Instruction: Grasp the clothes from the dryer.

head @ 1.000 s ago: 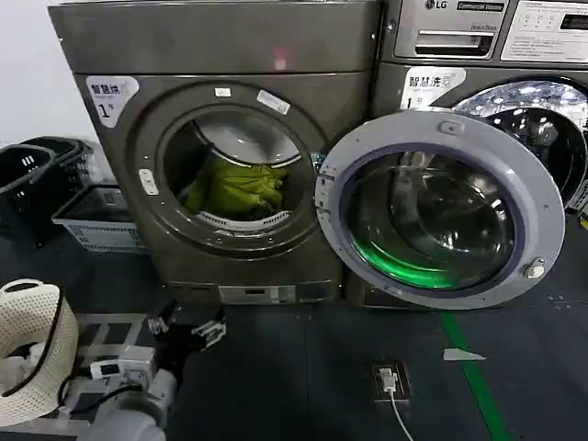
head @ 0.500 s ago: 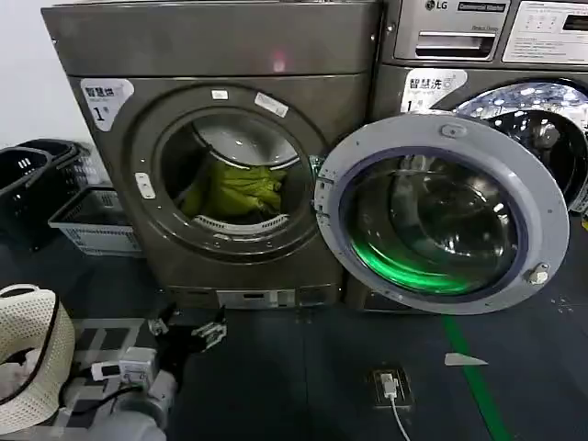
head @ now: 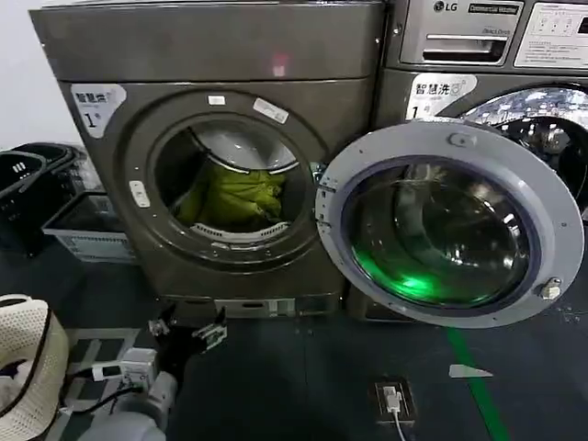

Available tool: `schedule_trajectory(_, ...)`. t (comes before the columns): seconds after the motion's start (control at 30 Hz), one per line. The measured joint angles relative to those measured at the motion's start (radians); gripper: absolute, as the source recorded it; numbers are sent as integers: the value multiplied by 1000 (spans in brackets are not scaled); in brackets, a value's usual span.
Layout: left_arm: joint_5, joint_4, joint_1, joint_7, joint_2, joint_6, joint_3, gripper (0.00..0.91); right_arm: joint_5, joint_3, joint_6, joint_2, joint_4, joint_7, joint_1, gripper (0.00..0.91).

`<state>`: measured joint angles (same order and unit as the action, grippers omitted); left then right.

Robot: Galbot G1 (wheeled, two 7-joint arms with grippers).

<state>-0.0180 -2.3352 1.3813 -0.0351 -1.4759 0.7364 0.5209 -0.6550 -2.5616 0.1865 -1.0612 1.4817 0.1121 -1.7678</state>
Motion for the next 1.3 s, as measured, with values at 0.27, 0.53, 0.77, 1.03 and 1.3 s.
schedule_trajectory(0.27, 7, -2, 3, 12, -1, 0, -1, 907, 0, 9, 0, -6, 5, 0, 3, 907)
schedule_trajectory(0.53, 8, 4, 2, 18, -5, 0, 0, 907, 1, 9, -4, -11, -2, -1, 2, 907)
schedule_trajectory(0.77, 10, 6, 4, 18, -5, 0, -2, 907, 1, 8, -5, -15, -2, -1, 2, 907)
schedule_trajectory(1.03, 10, 6, 3, 30, -6, 0, -1, 907, 2, 12, -6, -18, 2, -1, 5, 907)
schedule_trajectory(1.3, 11, 6, 3, 29, -5, 0, -3, 907, 2, 13, -6, -20, 2, -1, 5, 907)
